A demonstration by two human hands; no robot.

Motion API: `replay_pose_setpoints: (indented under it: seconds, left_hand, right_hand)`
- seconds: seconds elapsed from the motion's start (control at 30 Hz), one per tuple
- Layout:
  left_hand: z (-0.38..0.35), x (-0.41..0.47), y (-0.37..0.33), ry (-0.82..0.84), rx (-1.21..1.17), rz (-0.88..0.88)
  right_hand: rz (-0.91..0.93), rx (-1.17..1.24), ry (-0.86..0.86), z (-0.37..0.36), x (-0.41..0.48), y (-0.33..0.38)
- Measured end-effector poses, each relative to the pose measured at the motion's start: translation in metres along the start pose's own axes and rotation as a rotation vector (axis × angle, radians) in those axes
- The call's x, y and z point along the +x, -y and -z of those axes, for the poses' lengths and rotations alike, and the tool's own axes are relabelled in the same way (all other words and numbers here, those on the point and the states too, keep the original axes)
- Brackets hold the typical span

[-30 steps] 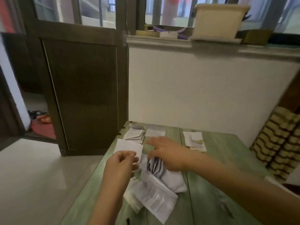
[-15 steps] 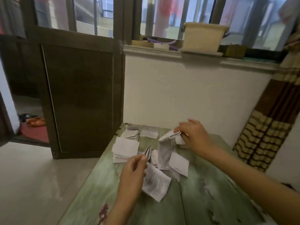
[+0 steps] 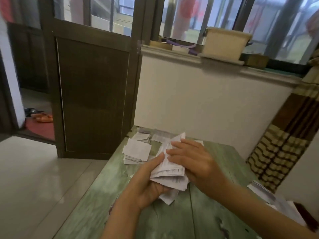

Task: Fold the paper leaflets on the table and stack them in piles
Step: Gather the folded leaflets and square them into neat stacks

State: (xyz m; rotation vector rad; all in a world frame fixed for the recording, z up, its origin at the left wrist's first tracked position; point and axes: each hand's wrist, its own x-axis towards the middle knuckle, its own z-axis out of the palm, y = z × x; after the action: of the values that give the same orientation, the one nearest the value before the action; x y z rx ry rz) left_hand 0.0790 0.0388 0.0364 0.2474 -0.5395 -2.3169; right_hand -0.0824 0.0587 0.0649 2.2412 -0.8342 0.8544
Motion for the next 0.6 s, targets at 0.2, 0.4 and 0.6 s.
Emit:
replay_pose_setpoints:
  seconds: [0.2, 0.4, 0.6]
  left_hand:
    - [0.013, 0.007, 0.0, -0.16, 0.22, -0.144]
    - [0.015, 0.007, 0.006, -0.216, 0.339, -0.142]
    - [0.024, 0.01, 0.009, -0.271, 0.35, -0.183]
  right_hand:
    - [-0.643, 0.362, -0.032, -0.013, -0.018, 0.018]
    - [-1.352, 0.944, 0.04, -0.023, -0.003, 0.037]
    - [-1.326, 0.968, -0.036, -0.035, 0.003, 0.05]
